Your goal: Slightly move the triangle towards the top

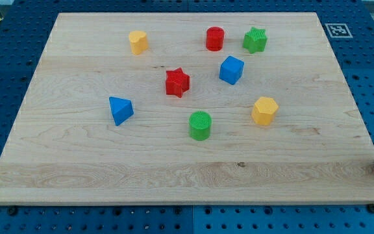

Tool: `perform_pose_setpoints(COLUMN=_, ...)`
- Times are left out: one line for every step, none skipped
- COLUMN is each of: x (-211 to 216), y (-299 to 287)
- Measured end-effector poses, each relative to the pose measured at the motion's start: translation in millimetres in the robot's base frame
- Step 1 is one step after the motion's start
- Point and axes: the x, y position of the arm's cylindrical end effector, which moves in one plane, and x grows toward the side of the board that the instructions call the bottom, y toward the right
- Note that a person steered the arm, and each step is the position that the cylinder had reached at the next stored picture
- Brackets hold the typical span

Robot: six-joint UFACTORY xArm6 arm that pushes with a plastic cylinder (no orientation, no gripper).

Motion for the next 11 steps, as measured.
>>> perform_pose_setpoints(x=19.2, y=-63.4)
perform_pose_setpoints(x=16.8, y=-147.6)
perform_pose_setpoints(x=13.9, y=-241.3)
perform_pose_setpoints(x=-19.9, y=-309.0)
perform_pose_setpoints(x=-50.5, y=-337.6)
perform_pose_setpoints(x=-50.9, y=-337.6)
perform_pose_setpoints(x=-50.9, y=-337.6)
perform_pose_setpoints(x=-56.6, y=-337.9)
perform_pose_setpoints(x=-86.4, y=-338.1)
perform_pose_setpoints(x=-88.5, y=-343.3)
perform_pose_setpoints(x=-88.5, y=-383.0)
